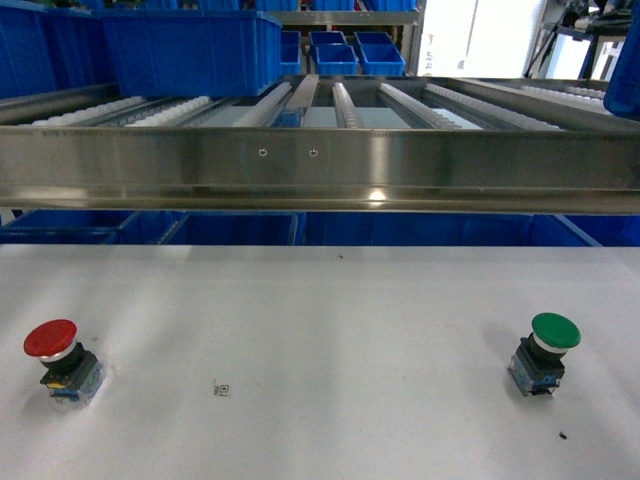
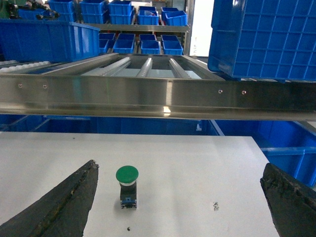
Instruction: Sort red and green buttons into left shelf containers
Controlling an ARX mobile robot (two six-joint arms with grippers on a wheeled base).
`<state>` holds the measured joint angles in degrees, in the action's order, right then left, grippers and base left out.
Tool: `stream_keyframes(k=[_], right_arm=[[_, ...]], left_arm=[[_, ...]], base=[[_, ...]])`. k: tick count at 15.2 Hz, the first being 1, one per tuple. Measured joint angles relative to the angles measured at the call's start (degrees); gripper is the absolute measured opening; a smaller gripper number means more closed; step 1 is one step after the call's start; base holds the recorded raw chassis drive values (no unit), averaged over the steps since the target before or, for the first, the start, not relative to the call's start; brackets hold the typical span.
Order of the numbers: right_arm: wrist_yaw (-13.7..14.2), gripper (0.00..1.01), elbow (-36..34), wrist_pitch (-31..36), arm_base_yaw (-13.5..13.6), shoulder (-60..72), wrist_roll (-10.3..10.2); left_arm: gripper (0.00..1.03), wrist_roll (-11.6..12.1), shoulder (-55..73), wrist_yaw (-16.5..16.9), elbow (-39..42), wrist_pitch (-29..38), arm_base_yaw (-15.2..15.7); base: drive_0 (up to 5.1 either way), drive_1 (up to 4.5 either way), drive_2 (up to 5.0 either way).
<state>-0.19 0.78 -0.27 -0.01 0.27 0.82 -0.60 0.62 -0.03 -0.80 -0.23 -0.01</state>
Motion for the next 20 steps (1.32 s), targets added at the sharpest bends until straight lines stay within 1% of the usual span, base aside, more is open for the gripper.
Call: stream_keyframes(k=[8, 9, 10, 11, 12, 13, 14, 15, 16, 17, 18, 19, 20], right_arm=[[0.0, 0.98, 0.0, 0.0, 0.0, 0.0, 0.0], [0.0, 0.98, 0.0, 0.7, 0.1, 0.5, 0.0], [0.2, 0.98, -0.1, 3.4, 1.4, 3.1, 0.6], [-0.4, 0.98, -0.1, 7.5, 2.4, 6.9, 1.0], [-0.7, 0.98, 0.0, 12.6, 3.0, 12.9, 1.9], [-0.7, 0.98, 0.0, 18.6, 3.0, 20.0, 2.3], [-1.9, 0.98, 0.7, 23.2, 3.0, 27.9, 2.7], [-3.4, 0.98, 3.4, 27.8, 3.0, 37.5, 3.6], [-4.2, 0.98, 6.4, 31.4, 3.0, 44.2, 3.8], [-5.4, 0.98, 11.0, 33.6, 3.0, 52.3, 4.6], [-6.2, 0.98, 14.8, 32.2, 3.0, 58.7, 5.1], [-6.7, 0.98, 17.8, 32.9, 3.5, 64.8, 5.0], [-7.8, 0.98, 21.8, 30.8, 3.9, 70.4, 5.1]], left_arm=[[0.98, 0.0, 0.0, 0.0, 0.0, 0.0, 0.0], [0.98, 0.0, 0.1, 0.9, 0.0, -0.2, 1.3], [0.98, 0.6, 0.9, 2.0, 0.0, 1.2, 4.0], [0.98, 0.6, 3.7, 3.5, 0.0, 4.3, 5.9], [0.98, 0.6, 8.9, 4.3, 0.0, 9.1, 6.9], [0.98, 0.5, 16.5, 5.6, 0.0, 16.1, 7.1], [0.98, -0.3, 24.0, 6.1, -0.9, 21.2, 6.6], [0.98, -0.8, 32.1, 6.6, -3.8, 25.6, 5.4], [0.98, -1.2, 38.9, 7.2, -7.5, 29.2, 4.3], [0.98, -1.9, 47.1, 7.1, -13.0, 31.1, 3.0], [0.98, -1.8, 53.5, 6.8, -16.9, 31.8, 1.6], [0.98, -1.3, 59.4, 5.5, -20.2, 33.2, 0.7], [0.98, -0.4, 64.1, 4.7, -23.3, 33.8, 0.2]], base=[[0.0, 0.00, 0.0], [0.0, 0.00, 0.0], [0.0, 0.00, 0.0], [0.0, 0.00, 0.0], [0.0, 0.00, 0.0], [0.0, 0.00, 0.0], [0.0, 0.00, 0.0], [0.0, 0.00, 0.0], [0.0, 0.00, 0.0], [0.0, 0.00, 0.0], [0.0, 0.00, 0.0], [0.0, 0.00, 0.0], [0.0, 0.00, 0.0]])
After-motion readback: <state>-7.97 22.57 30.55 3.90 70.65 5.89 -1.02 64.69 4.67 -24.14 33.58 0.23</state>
